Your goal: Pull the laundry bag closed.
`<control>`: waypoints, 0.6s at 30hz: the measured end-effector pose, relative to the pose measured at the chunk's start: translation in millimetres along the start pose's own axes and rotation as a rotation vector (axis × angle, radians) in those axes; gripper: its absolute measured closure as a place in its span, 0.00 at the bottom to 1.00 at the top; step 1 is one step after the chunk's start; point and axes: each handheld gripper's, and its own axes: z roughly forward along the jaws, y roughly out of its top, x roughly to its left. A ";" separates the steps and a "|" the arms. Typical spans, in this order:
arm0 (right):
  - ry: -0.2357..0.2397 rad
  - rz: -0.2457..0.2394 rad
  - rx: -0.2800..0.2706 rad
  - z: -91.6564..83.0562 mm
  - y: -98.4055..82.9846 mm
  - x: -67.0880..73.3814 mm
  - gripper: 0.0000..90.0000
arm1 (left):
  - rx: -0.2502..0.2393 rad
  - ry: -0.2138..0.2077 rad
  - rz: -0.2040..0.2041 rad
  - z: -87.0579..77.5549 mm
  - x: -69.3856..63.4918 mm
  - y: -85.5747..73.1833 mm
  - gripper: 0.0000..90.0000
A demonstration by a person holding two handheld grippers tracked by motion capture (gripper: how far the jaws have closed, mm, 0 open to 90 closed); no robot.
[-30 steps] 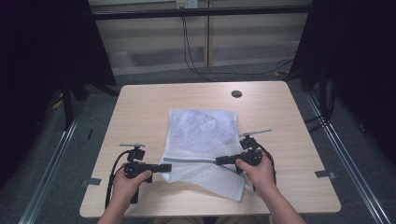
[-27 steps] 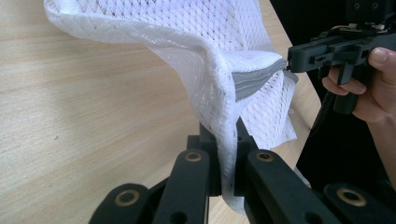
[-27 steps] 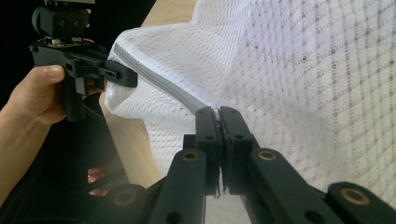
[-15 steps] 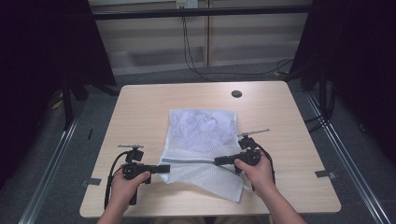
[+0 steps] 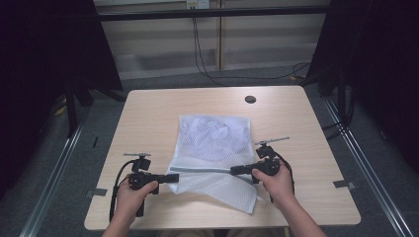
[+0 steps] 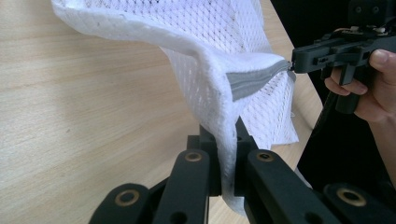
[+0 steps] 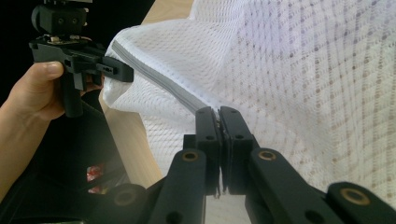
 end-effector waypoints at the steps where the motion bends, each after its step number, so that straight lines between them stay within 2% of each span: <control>1: -0.006 0.004 -0.001 -1.0 -0.6 -0.8 0.97 | -0.001 -0.007 -0.002 -0.3 0.7 -0.2 0.99; 3: -0.002 0.013 -0.001 -2.8 -1.6 -2.8 0.97 | 0.006 -0.005 0.006 -0.5 1.1 -0.4 0.99; 6: -0.004 0.017 -0.003 -5.1 -2.4 -3.4 0.97 | 0.001 -0.011 -0.009 0.6 -1.2 -0.7 0.99; 9: -0.010 0.008 -0.006 -6.5 -2.7 -4.0 0.97 | -0.002 0.004 -0.003 -0.6 -0.2 -0.6 0.99; 14: -0.013 0.015 -0.014 -10.8 -4.6 -7.0 0.97 | -0.008 -0.007 -0.019 -0.7 -0.4 -0.8 0.99; 16: -0.013 0.016 -0.013 -11.7 -5.3 -7.4 0.97 | 0.000 -0.002 -0.005 -0.4 0.1 -0.6 0.99; 18: -0.014 0.017 -0.014 -12.1 -5.5 -7.4 0.97 | -0.006 -0.002 -0.015 -0.4 -0.5 -0.6 0.99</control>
